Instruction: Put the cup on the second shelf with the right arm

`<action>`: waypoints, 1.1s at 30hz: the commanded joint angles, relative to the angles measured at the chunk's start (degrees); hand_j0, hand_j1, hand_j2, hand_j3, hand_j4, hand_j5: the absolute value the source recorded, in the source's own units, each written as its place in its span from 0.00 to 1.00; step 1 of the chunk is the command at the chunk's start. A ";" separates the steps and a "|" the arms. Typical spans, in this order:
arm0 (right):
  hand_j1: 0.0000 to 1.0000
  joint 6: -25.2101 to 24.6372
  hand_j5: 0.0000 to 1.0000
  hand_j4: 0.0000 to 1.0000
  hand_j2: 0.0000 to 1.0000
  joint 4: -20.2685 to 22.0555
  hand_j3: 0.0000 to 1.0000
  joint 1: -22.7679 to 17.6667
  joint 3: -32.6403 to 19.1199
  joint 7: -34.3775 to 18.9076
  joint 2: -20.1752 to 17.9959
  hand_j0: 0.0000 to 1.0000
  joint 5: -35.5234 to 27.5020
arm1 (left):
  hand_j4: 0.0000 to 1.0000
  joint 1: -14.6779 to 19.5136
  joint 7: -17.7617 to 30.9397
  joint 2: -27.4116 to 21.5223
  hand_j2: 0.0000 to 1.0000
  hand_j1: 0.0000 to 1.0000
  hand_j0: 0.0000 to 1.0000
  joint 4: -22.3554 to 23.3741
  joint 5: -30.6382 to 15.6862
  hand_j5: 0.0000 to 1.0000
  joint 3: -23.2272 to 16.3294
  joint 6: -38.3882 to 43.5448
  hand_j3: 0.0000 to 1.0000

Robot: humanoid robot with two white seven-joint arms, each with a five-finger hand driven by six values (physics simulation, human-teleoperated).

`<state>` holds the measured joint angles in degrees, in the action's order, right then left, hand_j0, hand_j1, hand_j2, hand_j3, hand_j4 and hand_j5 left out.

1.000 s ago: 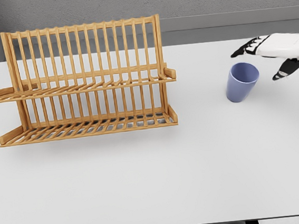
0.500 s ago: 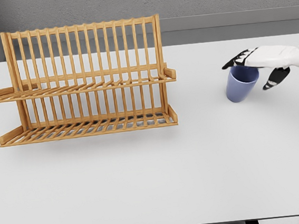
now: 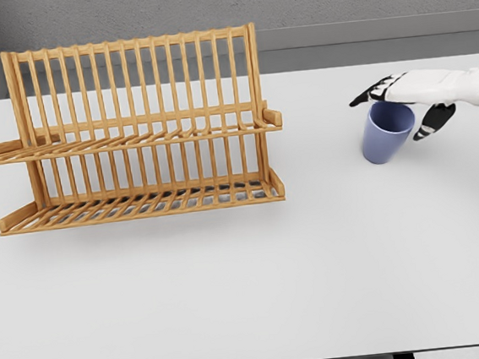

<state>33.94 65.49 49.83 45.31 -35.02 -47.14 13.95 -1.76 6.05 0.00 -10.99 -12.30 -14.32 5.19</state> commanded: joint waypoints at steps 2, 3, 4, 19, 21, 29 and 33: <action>1.00 -0.19 1.00 1.00 1.00 -0.80 1.00 0.00 0.92 0.02 0.11 1.00 -0.24 | 1.00 0.00 0.01 0.00 1.00 1.00 1.00 0.00 -0.01 1.00 -0.01 0.00 1.00; 1.00 -0.19 1.00 1.00 1.00 -0.98 1.00 0.00 0.92 0.02 0.11 1.00 -0.33 | 1.00 0.00 0.01 0.00 1.00 1.00 1.00 0.00 -0.01 1.00 -0.01 0.00 1.00; 1.00 -0.19 1.00 1.00 1.00 -0.98 1.00 0.00 1.19 0.02 0.11 1.00 -0.33 | 1.00 0.00 0.01 0.00 1.00 1.00 1.00 0.00 -0.01 1.00 -0.01 0.00 1.00; 0.64 -0.10 0.64 0.64 0.64 -0.54 0.64 0.09 1.36 0.02 0.11 0.64 -0.24 | 1.00 0.00 0.01 0.00 1.00 1.00 1.00 0.00 -0.01 1.00 -0.01 0.00 1.00; 0.65 -0.10 0.65 0.65 0.65 -0.28 0.65 0.18 1.28 0.02 0.11 0.65 -0.24 | 1.00 0.00 0.01 0.00 1.00 1.00 1.00 0.00 -0.01 1.00 -0.01 0.00 1.00; 0.65 0.08 0.65 0.65 0.65 1.31 0.65 1.23 0.22 0.02 -0.32 0.65 -0.42 | 1.00 0.00 0.01 0.00 1.00 1.00 1.00 0.00 -0.01 1.00 -0.01 0.00 1.00; 0.65 0.08 0.65 0.65 0.65 3.42 0.65 1.49 -0.48 0.02 -0.59 0.65 -0.42 | 1.00 0.00 0.01 0.00 1.00 1.00 1.00 0.00 -0.01 1.00 -0.01 0.00 1.00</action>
<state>34.16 68.09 51.42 45.14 -35.03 -47.56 13.86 -1.76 6.05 0.00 -10.99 -12.32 -14.32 5.19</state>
